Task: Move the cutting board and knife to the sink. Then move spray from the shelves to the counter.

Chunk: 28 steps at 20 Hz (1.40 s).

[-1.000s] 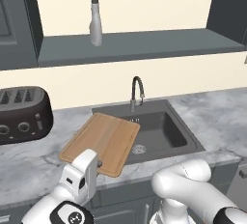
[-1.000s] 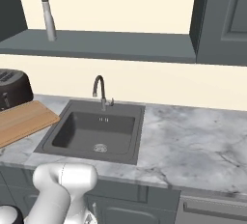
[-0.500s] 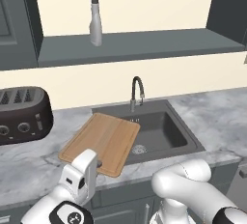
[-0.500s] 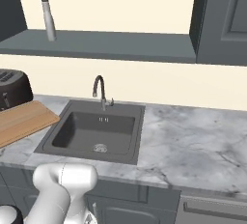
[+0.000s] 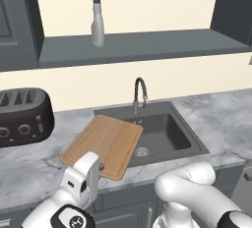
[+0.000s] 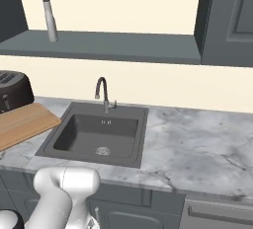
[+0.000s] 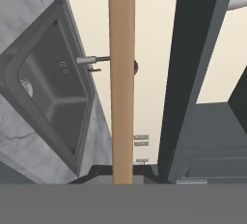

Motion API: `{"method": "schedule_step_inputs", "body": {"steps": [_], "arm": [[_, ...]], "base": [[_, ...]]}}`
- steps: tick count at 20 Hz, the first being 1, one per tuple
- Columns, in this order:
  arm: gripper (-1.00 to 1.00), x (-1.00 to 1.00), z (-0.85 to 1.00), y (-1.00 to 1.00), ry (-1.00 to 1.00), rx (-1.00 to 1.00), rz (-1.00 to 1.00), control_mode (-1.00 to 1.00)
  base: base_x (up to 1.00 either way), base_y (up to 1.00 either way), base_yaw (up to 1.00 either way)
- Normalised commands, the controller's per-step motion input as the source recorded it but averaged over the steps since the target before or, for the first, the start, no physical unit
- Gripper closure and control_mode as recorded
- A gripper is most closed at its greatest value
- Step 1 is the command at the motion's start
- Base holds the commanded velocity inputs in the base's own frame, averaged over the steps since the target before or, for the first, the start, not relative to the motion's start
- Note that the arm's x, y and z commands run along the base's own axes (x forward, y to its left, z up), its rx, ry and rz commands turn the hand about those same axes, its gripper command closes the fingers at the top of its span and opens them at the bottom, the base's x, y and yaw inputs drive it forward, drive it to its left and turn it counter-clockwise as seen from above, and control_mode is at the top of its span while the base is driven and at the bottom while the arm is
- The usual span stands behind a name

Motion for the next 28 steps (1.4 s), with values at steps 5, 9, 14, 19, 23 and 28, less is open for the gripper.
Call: {"method": "schedule_step_inputs", "body": {"steps": [5, 9, 14, 19, 23, 28], "arm": [[1.0, 0.0, 0.0, 0.0, 0.0, 0.0, 0.0, 1.0], [1.0, 0.19, -0.06, 0.0, 0.03, 0.0, -0.07, -1.0], [1.0, 0.38, -0.06, -0.01, 0.05, 0.0, -0.12, -1.0], [1.0, 0.46, -0.07, -0.06, 0.03, 0.0, -0.14, -1.0], [1.0, 0.52, -0.08, -0.14, 0.04, 0.0, -0.18, -1.0], [1.0, 0.56, -0.11, -0.15, 0.03, 0.0, -0.19, -1.0]], "base": [[0.0, 0.0, 0.0], [0.02, 0.0, 0.0], [0.0, 0.0, 0.0], [0.0, 0.0, 0.0], [0.0, 0.0, 0.0], [0.0, 0.0, 0.0]]}}
